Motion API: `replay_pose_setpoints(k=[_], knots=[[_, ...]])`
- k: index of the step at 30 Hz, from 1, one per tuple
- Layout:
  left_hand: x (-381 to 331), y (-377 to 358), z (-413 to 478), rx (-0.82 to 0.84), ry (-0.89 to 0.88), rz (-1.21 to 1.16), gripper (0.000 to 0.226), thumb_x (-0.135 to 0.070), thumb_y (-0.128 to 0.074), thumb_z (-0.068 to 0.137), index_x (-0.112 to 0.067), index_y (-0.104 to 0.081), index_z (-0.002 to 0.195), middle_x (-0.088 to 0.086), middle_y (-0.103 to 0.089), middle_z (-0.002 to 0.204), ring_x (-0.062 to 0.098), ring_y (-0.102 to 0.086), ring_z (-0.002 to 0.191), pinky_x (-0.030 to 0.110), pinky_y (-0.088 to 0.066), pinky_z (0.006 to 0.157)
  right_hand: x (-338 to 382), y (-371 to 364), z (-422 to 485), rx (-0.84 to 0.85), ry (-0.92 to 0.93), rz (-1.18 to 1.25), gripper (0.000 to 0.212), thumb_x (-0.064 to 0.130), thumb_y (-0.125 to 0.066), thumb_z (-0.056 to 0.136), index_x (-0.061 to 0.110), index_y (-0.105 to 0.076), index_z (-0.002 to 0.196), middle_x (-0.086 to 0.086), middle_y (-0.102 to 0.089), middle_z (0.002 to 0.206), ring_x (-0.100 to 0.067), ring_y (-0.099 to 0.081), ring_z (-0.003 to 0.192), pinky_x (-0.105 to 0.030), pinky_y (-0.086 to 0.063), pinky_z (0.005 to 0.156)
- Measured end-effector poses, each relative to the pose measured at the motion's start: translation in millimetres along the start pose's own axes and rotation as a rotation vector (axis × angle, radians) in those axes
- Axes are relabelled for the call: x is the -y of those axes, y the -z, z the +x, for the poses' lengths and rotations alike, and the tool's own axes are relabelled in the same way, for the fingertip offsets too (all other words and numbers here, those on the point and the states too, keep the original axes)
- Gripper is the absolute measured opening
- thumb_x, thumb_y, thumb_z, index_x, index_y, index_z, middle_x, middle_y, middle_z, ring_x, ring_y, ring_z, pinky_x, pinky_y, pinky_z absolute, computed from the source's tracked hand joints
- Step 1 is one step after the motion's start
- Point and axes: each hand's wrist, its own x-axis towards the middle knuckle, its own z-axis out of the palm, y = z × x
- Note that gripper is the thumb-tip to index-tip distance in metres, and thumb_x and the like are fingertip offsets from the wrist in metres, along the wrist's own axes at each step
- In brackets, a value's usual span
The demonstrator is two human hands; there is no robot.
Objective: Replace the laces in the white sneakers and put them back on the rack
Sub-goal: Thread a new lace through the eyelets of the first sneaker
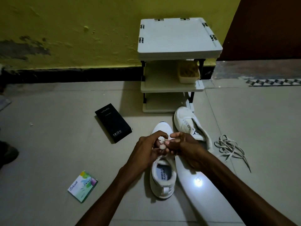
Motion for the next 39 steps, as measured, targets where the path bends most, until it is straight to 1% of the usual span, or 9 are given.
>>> replay_pose_setpoints(k=[4,6,10,14,18,22,28,34,39], knots=[[4.1,-3.1,0.5,0.05,0.004,0.068,0.044,0.001,-0.062,0.081,-0.037,-0.051,0.1,-0.007,-0.06,0.073,0.009,-0.059,0.067,0.022,-0.048,0.063,3.6,3.5,0.1,-0.009,0.168,-0.396,0.045,0.005,-0.082,0.073,0.017,-0.048,0.099,-0.005,-0.067,0.07,-0.019,-0.064,0.062,-0.037,-0.052,0.062],[4.7,-3.4,0.8,0.079,0.017,0.069,0.049,0.004,-0.06,0.081,-0.036,-0.044,0.104,-0.006,-0.061,0.075,0.008,-0.059,0.068,0.017,-0.047,0.062,6.8,1.5,-3.1,-0.023,0.306,-0.607,0.05,0.005,-0.085,0.069,0.019,-0.047,0.098,-0.005,-0.069,0.07,-0.02,-0.067,0.063,-0.034,-0.055,0.061],[9.0,-4.0,5.8,0.096,0.094,-0.021,0.045,0.002,-0.064,0.084,-0.025,-0.039,0.109,-0.008,-0.062,0.07,0.004,-0.058,0.065,0.015,-0.043,0.064,-2.3,-6.3,-6.8,-0.105,0.636,-0.936,0.04,0.006,-0.077,0.073,0.021,-0.045,0.092,0.004,-0.064,0.068,-0.016,-0.063,0.06,-0.033,-0.053,0.057],[4.6,-4.0,3.6,0.078,0.186,-0.171,0.027,-0.003,-0.054,0.094,-0.022,-0.048,0.112,-0.007,-0.063,0.068,0.005,-0.062,0.065,0.018,-0.05,0.064,-19.9,-7.2,-16.9,-0.171,0.872,-1.071,0.033,0.007,-0.07,0.076,0.022,-0.045,0.09,0.006,-0.058,0.075,-0.017,-0.055,0.062,-0.027,-0.042,0.052],[1.6,-2.7,6.0,0.16,0.358,-0.266,0.025,-0.024,-0.041,0.105,-0.022,-0.065,0.1,0.0,-0.068,0.088,0.01,-0.063,0.075,0.021,-0.049,0.066,-26.0,-10.4,-23.3,-0.189,0.985,-1.062,0.017,0.021,-0.061,0.075,0.02,-0.048,0.086,0.003,-0.057,0.078,-0.019,-0.054,0.064,-0.033,-0.045,0.052],[-4.9,0.0,11.3,0.223,0.504,-0.386,0.025,-0.02,-0.047,0.1,-0.013,-0.064,0.083,0.009,-0.056,0.076,0.016,-0.048,0.064,0.02,-0.041,0.055,-24.6,-11.9,-20.5,-0.153,0.953,-1.015,0.02,0.029,-0.056,0.072,0.013,-0.056,0.083,0.001,-0.058,0.081,-0.023,-0.056,0.066,-0.04,-0.05,0.056],[-1.5,2.1,14.8,0.087,0.545,-0.539,0.015,-0.001,-0.062,0.09,-0.009,-0.068,0.078,0.005,-0.063,0.067,0.009,-0.055,0.056,0.017,-0.047,0.056,-27.3,-5.1,-22.3,-0.181,0.913,-0.942,0.025,-0.002,-0.069,0.072,0.017,-0.058,0.085,0.004,-0.059,0.081,-0.016,-0.057,0.072,-0.036,-0.051,0.061],[14.2,-3.0,11.2,-0.126,0.394,0.077,0.007,-0.022,-0.072,0.084,-0.021,-0.075,0.078,-0.005,-0.07,0.073,0.009,-0.063,0.071,0.023,-0.048,0.07,-32.5,-1.9,-30.2,-0.259,0.814,-0.892,0.018,0.012,-0.077,0.077,0.025,-0.069,0.087,0.012,-0.066,0.082,-0.004,-0.06,0.076,-0.021,-0.049,0.067],[31.0,0.4,4.7,-0.116,0.419,0.202,0.014,-0.012,-0.066,0.08,-0.022,-0.073,0.072,-0.002,-0.073,0.077,0.015,-0.068,0.076,0.028,-0.054,0.071,-27.4,7.1,-39.0,-0.198,0.522,-0.651,0.014,0.008,-0.072,0.085,0.019,-0.075,0.078,0.014,-0.069,0.067,0.004,-0.062,0.063,-0.008,-0.042,0.057]])
